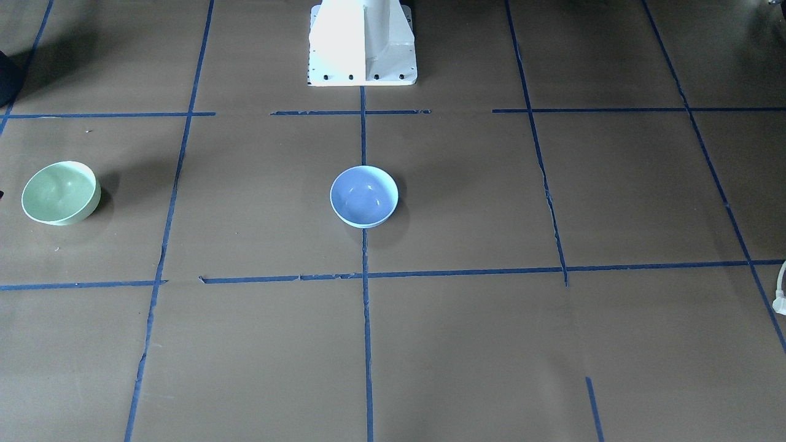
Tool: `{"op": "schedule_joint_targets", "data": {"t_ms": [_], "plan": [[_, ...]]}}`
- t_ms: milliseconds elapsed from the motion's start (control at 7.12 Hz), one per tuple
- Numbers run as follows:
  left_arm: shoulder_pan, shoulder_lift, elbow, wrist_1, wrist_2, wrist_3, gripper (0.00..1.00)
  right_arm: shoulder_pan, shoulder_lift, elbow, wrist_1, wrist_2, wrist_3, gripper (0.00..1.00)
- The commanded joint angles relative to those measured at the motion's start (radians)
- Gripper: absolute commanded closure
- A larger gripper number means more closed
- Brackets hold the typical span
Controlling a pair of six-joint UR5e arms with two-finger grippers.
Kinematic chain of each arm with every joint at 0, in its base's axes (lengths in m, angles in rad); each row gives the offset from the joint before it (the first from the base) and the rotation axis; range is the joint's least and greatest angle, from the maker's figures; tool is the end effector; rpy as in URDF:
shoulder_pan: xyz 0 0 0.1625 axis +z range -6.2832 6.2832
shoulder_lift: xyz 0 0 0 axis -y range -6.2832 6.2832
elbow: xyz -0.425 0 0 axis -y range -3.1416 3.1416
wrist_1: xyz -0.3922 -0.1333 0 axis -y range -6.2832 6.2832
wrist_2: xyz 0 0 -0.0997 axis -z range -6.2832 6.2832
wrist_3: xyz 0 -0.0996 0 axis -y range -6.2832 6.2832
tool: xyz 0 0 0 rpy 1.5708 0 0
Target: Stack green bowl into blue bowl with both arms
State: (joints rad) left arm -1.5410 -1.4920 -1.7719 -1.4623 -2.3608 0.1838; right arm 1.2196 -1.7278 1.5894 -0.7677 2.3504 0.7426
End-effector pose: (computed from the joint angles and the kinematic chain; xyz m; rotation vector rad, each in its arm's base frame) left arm -0.0489 -0.4581 0.6071 0.0740 0.7882 0.2078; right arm -0.0934 -0.4388 0.6306 0.1478 -0.9659 0.1008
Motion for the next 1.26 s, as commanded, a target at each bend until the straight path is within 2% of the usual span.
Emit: {"op": "schedule_joint_targets", "data": {"t_ms": [0,281,421,561,702,842,1123], "plan": [[-0.001,-0.002,0.000,0.000,-0.002,-0.001,0.00,-0.093,-0.064,-0.029,0.159,-0.008,0.075,0.01],[0.001,-0.004,0.002,0.000,-0.002,-0.001,0.00,-0.162,-0.061,-0.066,0.159,-0.066,0.074,0.02],[-0.001,-0.004,0.003,0.000,-0.002,-0.001,0.00,-0.167,-0.055,-0.065,0.160,-0.066,0.073,0.31],[-0.001,-0.002,0.003,0.000,-0.002,-0.001,0.00,-0.169,-0.052,-0.066,0.159,-0.066,0.073,0.73],[0.001,-0.004,0.005,0.000,-0.002,-0.001,0.00,-0.169,-0.050,-0.066,0.159,-0.066,0.073,0.92],[-0.001,-0.002,0.003,0.000,-0.002,0.000,0.00,-0.169,-0.047,-0.068,0.159,-0.068,0.077,0.99],[0.001,-0.004,0.003,0.000,-0.002,0.000,0.00,-0.167,-0.044,-0.040,0.153,-0.034,0.078,1.00]]}}
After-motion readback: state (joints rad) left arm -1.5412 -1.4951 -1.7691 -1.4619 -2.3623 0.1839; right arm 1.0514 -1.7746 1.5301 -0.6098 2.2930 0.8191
